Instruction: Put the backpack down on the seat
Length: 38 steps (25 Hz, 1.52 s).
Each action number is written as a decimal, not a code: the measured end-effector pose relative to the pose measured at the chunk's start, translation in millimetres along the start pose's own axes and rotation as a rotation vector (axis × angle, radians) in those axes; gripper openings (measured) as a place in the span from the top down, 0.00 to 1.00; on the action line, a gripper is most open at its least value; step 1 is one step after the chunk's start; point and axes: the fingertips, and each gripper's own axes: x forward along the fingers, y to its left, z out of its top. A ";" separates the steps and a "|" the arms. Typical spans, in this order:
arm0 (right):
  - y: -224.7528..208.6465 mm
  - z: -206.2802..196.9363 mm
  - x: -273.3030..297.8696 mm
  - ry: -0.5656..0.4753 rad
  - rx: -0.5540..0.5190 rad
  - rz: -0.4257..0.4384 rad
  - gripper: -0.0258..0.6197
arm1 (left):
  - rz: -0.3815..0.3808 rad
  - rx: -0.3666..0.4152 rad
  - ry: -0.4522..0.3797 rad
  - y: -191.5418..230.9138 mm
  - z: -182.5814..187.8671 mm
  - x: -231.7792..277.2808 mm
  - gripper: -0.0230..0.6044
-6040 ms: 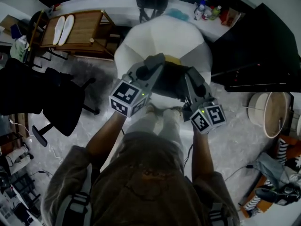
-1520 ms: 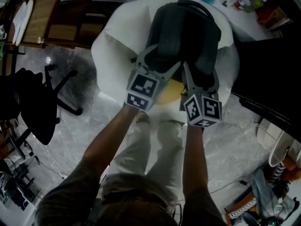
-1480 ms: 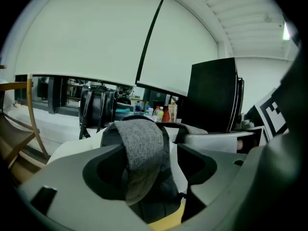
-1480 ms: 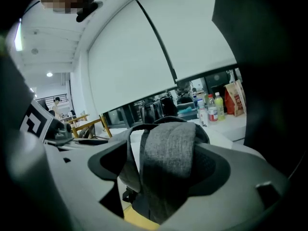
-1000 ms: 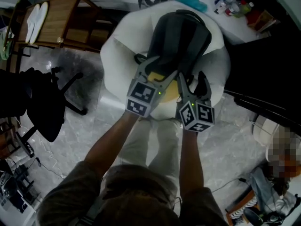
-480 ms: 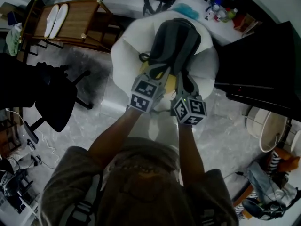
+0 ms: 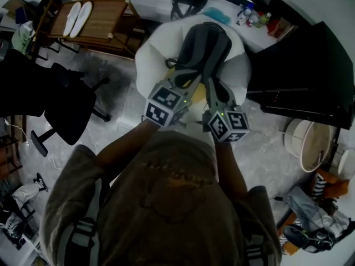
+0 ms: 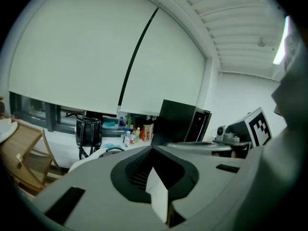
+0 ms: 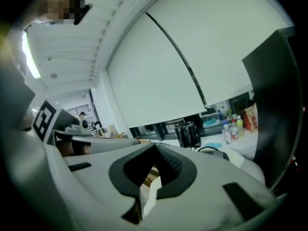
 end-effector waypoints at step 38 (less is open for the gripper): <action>54.0 98.5 -58.8 -0.078 -0.172 0.358 0.96 | 0.012 0.079 -0.272 -36.6 96.5 -65.1 0.96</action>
